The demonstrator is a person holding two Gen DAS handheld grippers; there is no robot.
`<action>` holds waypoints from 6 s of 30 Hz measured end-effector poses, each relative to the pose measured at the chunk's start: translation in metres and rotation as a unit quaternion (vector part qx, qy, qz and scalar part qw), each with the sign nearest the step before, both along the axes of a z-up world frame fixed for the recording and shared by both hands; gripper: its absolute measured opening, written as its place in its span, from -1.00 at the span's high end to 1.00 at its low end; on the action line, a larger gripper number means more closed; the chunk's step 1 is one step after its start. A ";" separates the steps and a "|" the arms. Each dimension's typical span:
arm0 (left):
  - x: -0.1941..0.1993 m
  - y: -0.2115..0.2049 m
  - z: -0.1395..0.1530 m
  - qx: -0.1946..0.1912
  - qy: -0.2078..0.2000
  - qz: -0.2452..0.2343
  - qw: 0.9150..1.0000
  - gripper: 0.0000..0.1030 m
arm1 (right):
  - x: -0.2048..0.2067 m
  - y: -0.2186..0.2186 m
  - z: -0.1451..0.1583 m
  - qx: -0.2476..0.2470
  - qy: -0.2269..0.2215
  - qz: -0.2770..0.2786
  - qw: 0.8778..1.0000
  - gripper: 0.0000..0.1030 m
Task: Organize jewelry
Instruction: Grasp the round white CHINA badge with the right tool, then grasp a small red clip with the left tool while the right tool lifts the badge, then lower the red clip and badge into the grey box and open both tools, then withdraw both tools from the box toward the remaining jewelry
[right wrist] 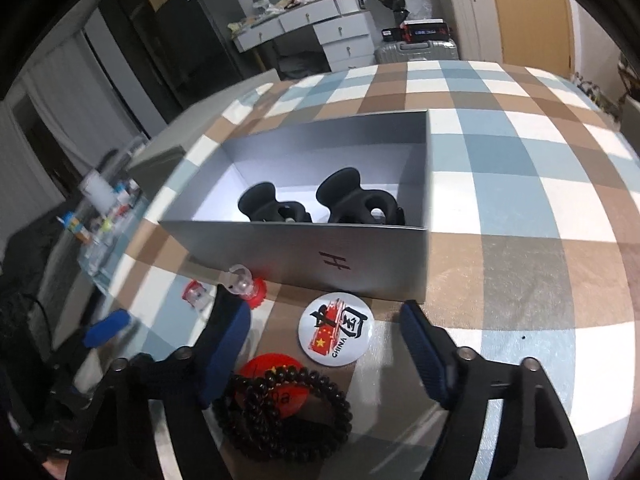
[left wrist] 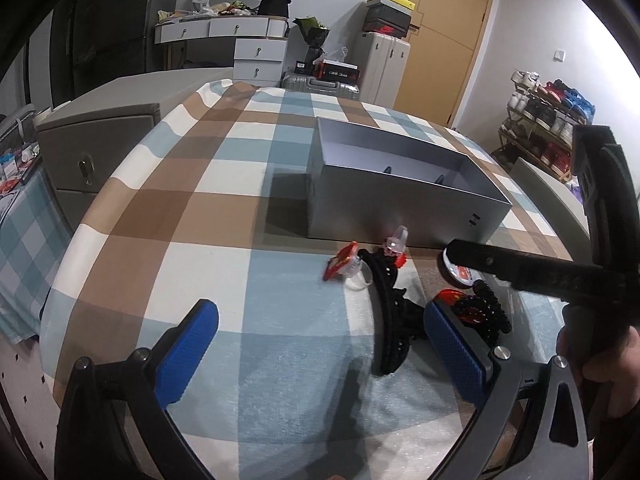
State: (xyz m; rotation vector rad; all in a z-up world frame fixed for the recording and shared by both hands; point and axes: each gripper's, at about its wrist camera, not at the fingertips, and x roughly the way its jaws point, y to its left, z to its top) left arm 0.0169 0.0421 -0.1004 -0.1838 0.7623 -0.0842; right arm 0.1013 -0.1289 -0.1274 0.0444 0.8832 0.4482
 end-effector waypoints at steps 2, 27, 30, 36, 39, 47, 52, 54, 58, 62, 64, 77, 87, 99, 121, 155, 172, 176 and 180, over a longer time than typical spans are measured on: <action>-0.001 0.002 -0.001 -0.002 0.003 0.003 1.000 -0.95 | -0.002 0.005 -0.001 -0.022 -0.006 -0.004 1.000 -0.34; 0.001 0.024 -0.002 -0.033 0.013 0.018 0.999 -0.95 | -0.015 0.002 0.001 -0.030 -0.023 0.001 0.999 0.19; 0.004 0.026 -0.002 -0.042 0.019 0.019 0.999 -0.95 | -0.018 -0.008 0.004 -0.009 -0.026 -0.003 1.000 0.19; 0.014 0.028 -0.001 -0.062 0.036 0.005 0.997 -0.95 | -0.024 -0.029 0.008 0.030 -0.031 -0.013 0.999 0.19; 0.021 0.029 -0.001 -0.073 0.046 -0.002 0.996 -0.95 | -0.026 -0.040 0.010 0.050 -0.033 -0.019 0.998 0.19; 0.035 0.024 0.001 -0.072 0.053 -0.025 0.996 -0.94 | -0.033 -0.063 0.015 0.081 -0.045 -0.030 0.995 0.18; 0.042 0.018 0.000 -0.078 0.055 -0.048 0.994 -0.94 | -0.038 -0.069 0.017 0.089 -0.052 -0.027 0.994 0.18; 0.043 0.015 0.001 -0.077 0.052 -0.058 0.994 -0.86 | -0.041 -0.070 0.018 0.091 -0.057 -0.025 0.994 0.18; 0.049 0.012 0.000 -0.069 0.055 -0.074 0.993 -0.55 | -0.044 -0.073 0.018 0.095 -0.062 -0.024 0.993 0.18; 0.053 0.011 -0.003 -0.074 0.066 -0.081 0.992 -0.15 | -0.045 -0.073 0.018 0.097 -0.064 -0.020 0.993 0.18; 0.054 0.010 -0.003 -0.073 0.066 -0.084 0.992 0.01 | -0.045 -0.072 0.017 0.095 -0.061 -0.017 0.993 0.18; 0.053 0.013 -0.006 -0.093 0.068 -0.094 0.989 0.69 | -0.048 -0.070 0.019 0.097 -0.065 -0.014 0.993 0.18; 0.042 0.020 0.005 -0.101 0.052 -0.084 0.990 0.79 | -0.053 -0.070 0.032 0.100 -0.084 -0.014 0.991 0.18; 0.026 0.028 0.050 -0.112 -0.014 -0.081 0.990 0.79 | -0.053 -0.065 0.054 0.124 -0.103 0.003 0.987 0.18; 0.093 -0.001 0.076 -0.102 -0.053 -0.129 0.985 0.79 | 0.016 -0.020 0.101 0.145 -0.130 0.068 0.978 0.18; 0.131 -0.019 0.037 -0.105 0.016 -0.166 0.980 0.78 | 0.068 -0.013 0.050 0.125 -0.070 0.063 0.988 0.15; 0.103 0.007 0.054 -0.112 -0.007 -0.099 0.989 -0.24 | 0.021 -0.051 0.083 0.160 -0.147 0.026 0.976 -0.42; 0.093 0.010 0.056 -0.104 -0.007 -0.077 0.992 -0.25 | 0.007 -0.053 0.085 0.160 -0.153 0.027 0.975 -0.46; 0.082 0.009 0.059 -0.093 -0.015 -0.065 0.993 -0.37 | -0.006 -0.053 0.085 0.154 -0.156 0.026 0.975 -0.60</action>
